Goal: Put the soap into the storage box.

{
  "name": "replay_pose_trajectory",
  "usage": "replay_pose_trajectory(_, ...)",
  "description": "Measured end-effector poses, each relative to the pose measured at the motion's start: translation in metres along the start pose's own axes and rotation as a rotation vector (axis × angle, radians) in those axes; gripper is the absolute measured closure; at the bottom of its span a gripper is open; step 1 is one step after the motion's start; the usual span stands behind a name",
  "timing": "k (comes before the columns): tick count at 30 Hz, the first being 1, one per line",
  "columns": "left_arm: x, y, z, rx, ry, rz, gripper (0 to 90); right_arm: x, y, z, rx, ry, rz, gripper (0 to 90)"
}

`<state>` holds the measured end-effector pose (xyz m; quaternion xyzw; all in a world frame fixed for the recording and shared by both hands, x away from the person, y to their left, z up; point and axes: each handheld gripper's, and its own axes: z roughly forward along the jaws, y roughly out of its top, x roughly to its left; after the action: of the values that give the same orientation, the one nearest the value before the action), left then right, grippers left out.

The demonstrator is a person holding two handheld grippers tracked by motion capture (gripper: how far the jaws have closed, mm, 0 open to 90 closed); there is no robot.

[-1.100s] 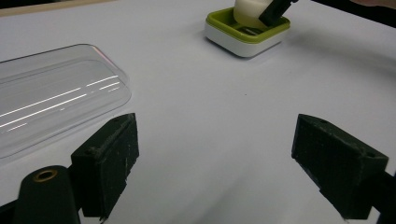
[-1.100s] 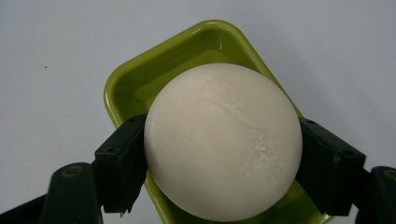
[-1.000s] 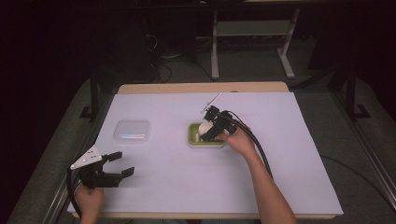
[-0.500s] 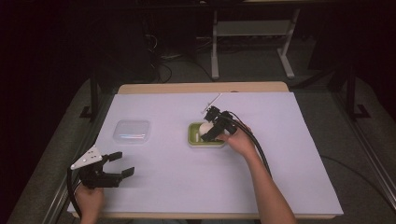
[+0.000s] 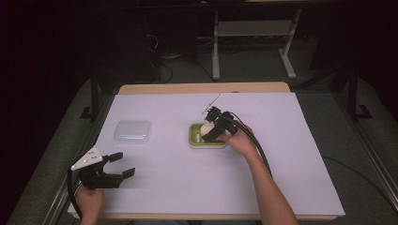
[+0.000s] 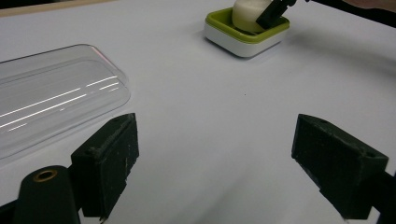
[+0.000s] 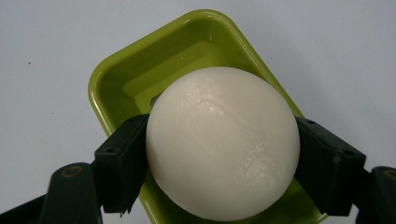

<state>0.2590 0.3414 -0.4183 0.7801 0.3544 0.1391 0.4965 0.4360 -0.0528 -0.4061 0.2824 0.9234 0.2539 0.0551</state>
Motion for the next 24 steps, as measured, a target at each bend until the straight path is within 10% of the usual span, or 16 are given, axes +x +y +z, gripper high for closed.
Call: replay_pose_trajectory(24,0.0001,0.0002,-0.0004,-0.001,0.000,0.002,14.5,0.0009,0.0015,0.0045,0.008,-0.014,0.001,23.5)
